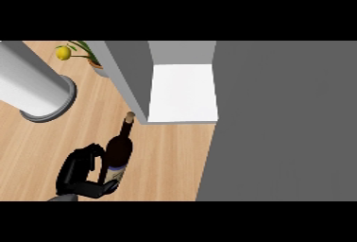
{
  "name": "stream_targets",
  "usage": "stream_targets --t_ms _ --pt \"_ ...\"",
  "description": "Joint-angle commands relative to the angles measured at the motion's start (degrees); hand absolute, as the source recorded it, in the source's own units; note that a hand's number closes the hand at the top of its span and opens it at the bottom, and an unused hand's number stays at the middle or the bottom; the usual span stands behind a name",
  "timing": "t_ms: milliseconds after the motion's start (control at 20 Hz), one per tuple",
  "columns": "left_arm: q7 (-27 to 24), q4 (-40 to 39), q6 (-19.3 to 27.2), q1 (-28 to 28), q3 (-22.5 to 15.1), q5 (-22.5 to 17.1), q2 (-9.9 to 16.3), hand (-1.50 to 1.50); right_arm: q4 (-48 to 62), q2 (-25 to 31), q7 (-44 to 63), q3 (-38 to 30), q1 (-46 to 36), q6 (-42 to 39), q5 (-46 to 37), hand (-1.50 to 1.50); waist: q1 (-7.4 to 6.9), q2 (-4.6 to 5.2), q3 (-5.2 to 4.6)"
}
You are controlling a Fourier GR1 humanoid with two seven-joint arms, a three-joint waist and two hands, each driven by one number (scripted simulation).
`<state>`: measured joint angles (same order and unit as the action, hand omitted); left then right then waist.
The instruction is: Pick up the wine, place it into the cabinet and close the cabinet
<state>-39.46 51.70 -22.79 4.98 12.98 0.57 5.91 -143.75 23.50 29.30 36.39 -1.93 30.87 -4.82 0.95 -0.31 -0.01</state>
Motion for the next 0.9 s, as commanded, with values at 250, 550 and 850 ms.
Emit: stream_targets --t_ms 250,550,850 --pt "2.3 4.7 -0.7 0.9 -3.4 -1.1 -4.0 1.5 -10.8 1.5 2.4 0.5 3.7 0.8 -3.2 -1.5 -0.44 0.01 -0.02" --pt "7.1 17.0 1.2 -7.9 -12.2 -5.5 -5.8 1.5 -9.7 3.2 -0.5 0.7 5.5 1.2 -2.9 -1.5 -0.79 -0.08 0.05" --pt "12.0 21.9 4.8 -6.9 -16.5 -7.7 -5.9 1.5 -13.5 5.2 -3.3 3.3 10.4 2.3 -3.7 -1.5 0.19 -0.23 0.06"
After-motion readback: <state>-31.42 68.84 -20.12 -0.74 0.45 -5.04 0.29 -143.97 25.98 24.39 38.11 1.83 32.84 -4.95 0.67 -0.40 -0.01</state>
